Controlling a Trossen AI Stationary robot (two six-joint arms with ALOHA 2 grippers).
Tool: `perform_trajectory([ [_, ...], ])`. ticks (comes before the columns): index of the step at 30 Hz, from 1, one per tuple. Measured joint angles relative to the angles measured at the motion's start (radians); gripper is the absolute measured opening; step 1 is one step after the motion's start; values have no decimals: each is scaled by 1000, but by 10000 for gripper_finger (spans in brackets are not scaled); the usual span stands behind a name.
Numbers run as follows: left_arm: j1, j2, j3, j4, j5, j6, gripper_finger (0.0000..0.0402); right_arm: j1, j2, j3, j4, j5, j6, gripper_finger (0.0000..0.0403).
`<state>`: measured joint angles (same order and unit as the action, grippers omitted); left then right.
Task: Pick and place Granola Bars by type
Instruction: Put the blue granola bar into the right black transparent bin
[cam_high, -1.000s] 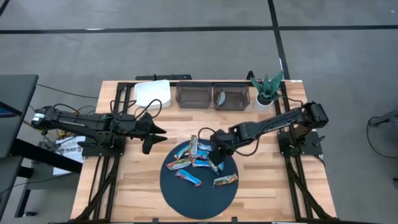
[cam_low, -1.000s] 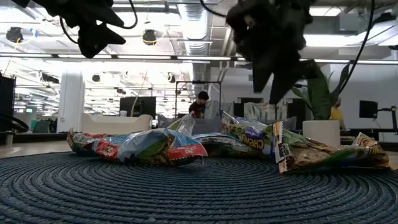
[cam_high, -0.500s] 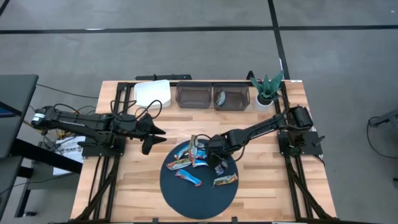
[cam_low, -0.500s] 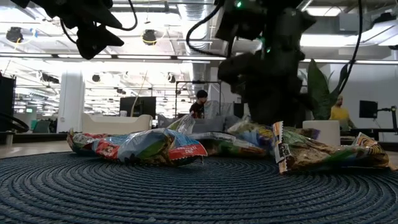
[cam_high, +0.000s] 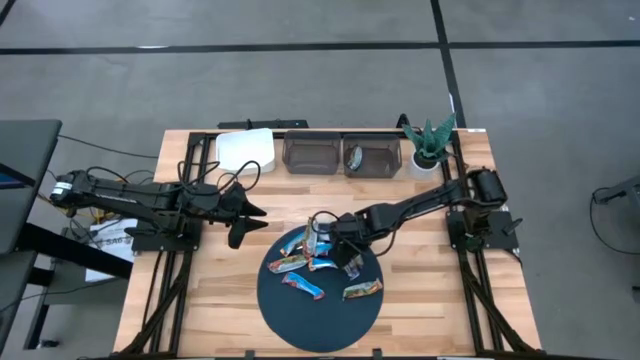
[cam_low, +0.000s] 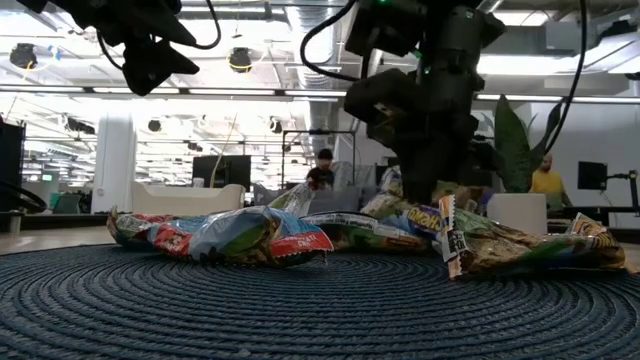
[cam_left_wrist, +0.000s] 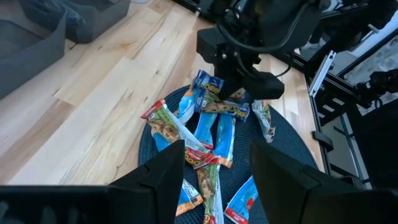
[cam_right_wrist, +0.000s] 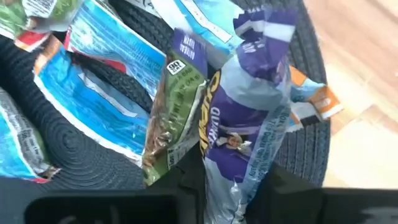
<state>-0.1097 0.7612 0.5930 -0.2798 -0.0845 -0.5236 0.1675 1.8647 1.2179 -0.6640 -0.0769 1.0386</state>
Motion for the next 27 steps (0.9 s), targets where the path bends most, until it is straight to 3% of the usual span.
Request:
perform_trajectory([
  [13,0,0,0,0,-33,-7,173,-128,-135,0,1,34,-97,50],
  [27,0,0,0,10,-136,-116,173,-534,-282,0,-9,166,-416,50],
])
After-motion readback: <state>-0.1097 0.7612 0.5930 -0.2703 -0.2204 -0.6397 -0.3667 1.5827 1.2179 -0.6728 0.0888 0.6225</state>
